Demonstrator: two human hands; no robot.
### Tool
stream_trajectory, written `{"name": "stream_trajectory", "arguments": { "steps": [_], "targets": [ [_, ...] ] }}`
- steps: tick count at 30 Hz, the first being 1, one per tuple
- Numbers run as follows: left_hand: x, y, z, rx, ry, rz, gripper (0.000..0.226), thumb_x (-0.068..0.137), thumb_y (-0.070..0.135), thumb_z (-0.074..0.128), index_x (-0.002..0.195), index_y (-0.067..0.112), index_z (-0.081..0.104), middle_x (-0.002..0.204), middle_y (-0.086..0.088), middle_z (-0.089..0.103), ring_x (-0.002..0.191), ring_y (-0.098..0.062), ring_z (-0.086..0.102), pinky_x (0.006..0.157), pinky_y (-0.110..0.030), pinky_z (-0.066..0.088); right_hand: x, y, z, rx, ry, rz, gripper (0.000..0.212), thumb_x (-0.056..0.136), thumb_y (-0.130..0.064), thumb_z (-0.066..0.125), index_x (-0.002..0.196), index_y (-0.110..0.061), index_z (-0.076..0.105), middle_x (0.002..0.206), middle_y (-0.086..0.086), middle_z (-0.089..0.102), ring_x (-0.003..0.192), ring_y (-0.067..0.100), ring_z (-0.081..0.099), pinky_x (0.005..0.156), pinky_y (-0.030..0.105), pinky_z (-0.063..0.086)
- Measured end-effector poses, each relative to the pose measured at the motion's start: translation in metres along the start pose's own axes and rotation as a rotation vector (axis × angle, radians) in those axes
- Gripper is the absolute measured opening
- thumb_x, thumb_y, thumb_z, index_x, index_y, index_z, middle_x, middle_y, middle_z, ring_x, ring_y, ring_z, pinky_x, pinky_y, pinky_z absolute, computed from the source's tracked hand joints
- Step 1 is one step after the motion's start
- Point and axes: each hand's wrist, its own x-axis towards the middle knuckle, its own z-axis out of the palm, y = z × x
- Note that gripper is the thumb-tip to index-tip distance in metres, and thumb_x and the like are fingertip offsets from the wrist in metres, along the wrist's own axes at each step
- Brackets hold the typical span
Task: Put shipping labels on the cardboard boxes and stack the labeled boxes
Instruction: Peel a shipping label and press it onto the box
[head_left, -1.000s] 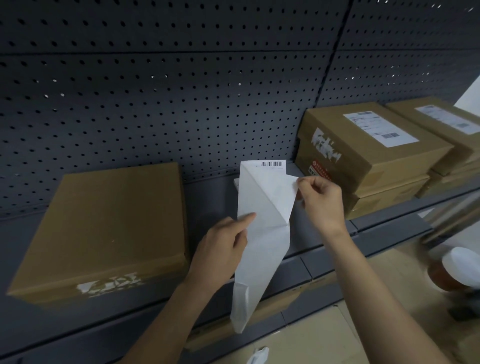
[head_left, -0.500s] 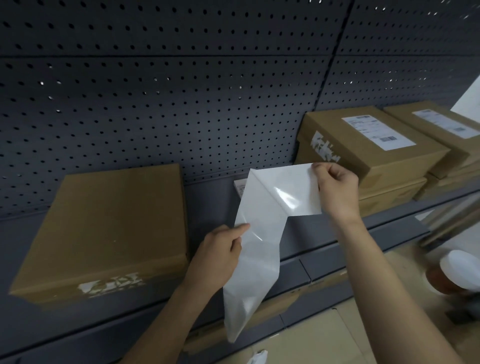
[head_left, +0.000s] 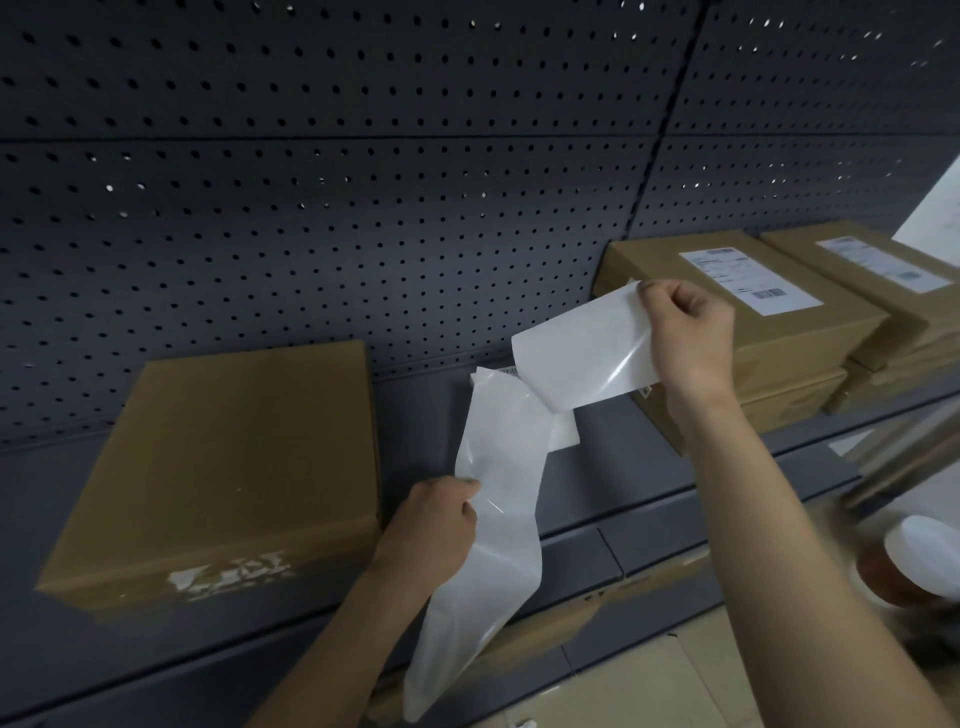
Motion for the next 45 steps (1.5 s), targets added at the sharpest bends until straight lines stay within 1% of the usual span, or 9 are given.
{"name": "stream_trajectory", "arguments": {
  "steps": [10, 14, 17, 20, 23, 27, 33, 39, 45],
  "targets": [
    [-0.015, 0.002, 0.000, 0.067, -0.117, 0.024, 0.030, 0.096, 0.013, 0.042, 0.102, 0.032, 0.065, 0.101, 0.000, 0.068, 0.076, -0.015, 0.063, 0.063, -0.032, 0.051, -0.005, -0.025, -0.009, 0.071, 0.110, -0.153, 0.018, 0.096, -0.018, 0.055, 0.084, -0.020, 0.068, 0.074, -0.014, 0.061, 0.066, -0.007, 0.052, 0.072, 0.016, 0.044],
    [-0.033, 0.008, -0.005, 0.063, -0.218, 0.054, 0.015, 0.091, 0.018, 0.044, 0.077, 0.012, 0.046, 0.062, 0.005, 0.040, 0.058, -0.013, 0.042, 0.054, -0.029, 0.028, -0.011, -0.028, -0.004, 0.079, 0.074, -0.213, 0.017, 0.093, -0.024, 0.056, 0.081, -0.028, 0.067, 0.072, -0.014, 0.060, 0.067, 0.003, 0.050, 0.072, 0.027, 0.041],
    [-0.049, 0.014, -0.017, 0.075, -0.365, 0.099, 0.022, 0.093, 0.033, 0.049, 0.109, 0.024, 0.061, 0.077, 0.003, 0.057, 0.079, -0.016, 0.056, 0.067, -0.026, 0.039, -0.020, -0.029, 0.005, 0.079, 0.039, -0.236, 0.020, 0.095, -0.018, 0.056, 0.081, -0.027, 0.067, 0.074, -0.015, 0.062, 0.069, 0.000, 0.053, 0.073, 0.023, 0.044],
    [-0.065, 0.016, -0.033, 0.173, -0.451, 0.095, 0.049, 0.092, 0.049, 0.051, 0.141, 0.046, 0.043, 0.140, 0.010, 0.055, 0.131, -0.013, 0.045, 0.104, -0.027, 0.037, -0.032, -0.029, 0.016, 0.079, -0.033, -0.262, 0.024, 0.096, -0.017, 0.057, 0.077, -0.030, 0.066, 0.070, -0.015, 0.060, 0.066, 0.002, 0.051, 0.067, 0.021, 0.043],
    [-0.079, 0.022, -0.058, 0.062, -0.384, 0.116, 0.044, 0.094, 0.050, 0.053, 0.137, 0.042, 0.051, 0.135, 0.013, 0.059, 0.121, -0.004, 0.053, 0.105, -0.030, 0.042, -0.050, -0.033, 0.032, 0.082, -0.126, -0.299, 0.026, 0.098, -0.010, 0.056, 0.078, -0.025, 0.064, 0.070, -0.007, 0.057, 0.063, 0.000, 0.046, 0.061, 0.012, 0.039],
    [-0.085, 0.029, -0.090, -0.649, -0.127, -0.017, 0.025, 0.094, 0.035, 0.060, 0.112, 0.022, 0.070, 0.101, 0.000, 0.074, 0.088, -0.016, 0.071, 0.083, -0.034, 0.057, -0.082, -0.040, 0.057, 0.092, -0.282, -0.376, 0.022, 0.098, -0.007, 0.056, 0.082, -0.018, 0.064, 0.072, -0.004, 0.057, 0.063, 0.000, 0.047, 0.061, 0.012, 0.039],
    [-0.090, 0.010, -0.147, -1.274, 0.138, -0.167, 0.048, 0.087, 0.040, 0.054, 0.113, 0.002, 0.067, 0.107, -0.021, 0.073, 0.099, -0.036, 0.071, 0.090, -0.045, 0.056, -0.142, -0.049, 0.100, 0.065, -0.554, -0.551, 0.017, 0.096, -0.016, 0.062, 0.088, -0.030, 0.065, 0.082, -0.023, 0.066, 0.077, -0.005, 0.062, 0.073, 0.012, 0.046],
    [-0.096, -0.028, -0.181, -1.417, 0.188, -0.067, 0.040, 0.091, 0.037, 0.054, 0.111, 0.007, 0.071, 0.108, -0.017, 0.072, 0.095, -0.028, 0.071, 0.075, -0.035, 0.059, -0.185, -0.046, 0.143, -0.115, -0.775, -0.899, 0.012, 0.095, -0.016, 0.063, 0.099, -0.008, 0.072, 0.096, -0.005, 0.071, 0.093, 0.005, 0.063, 0.087, 0.022, 0.050],
    [-0.092, -0.071, -0.205, -1.263, 0.310, -0.120, 0.021, 0.097, 0.013, 0.054, 0.094, 0.006, 0.074, 0.087, -0.010, 0.076, 0.075, -0.019, 0.071, 0.060, -0.026, 0.057, -0.207, -0.040, 0.174, -0.234, -0.877, -0.851, 0.033, 0.092, -0.040, 0.065, 0.115, -0.016, 0.071, 0.117, -0.007, 0.067, 0.112, 0.010, 0.058, 0.098, 0.039, 0.047]
  ]
}}
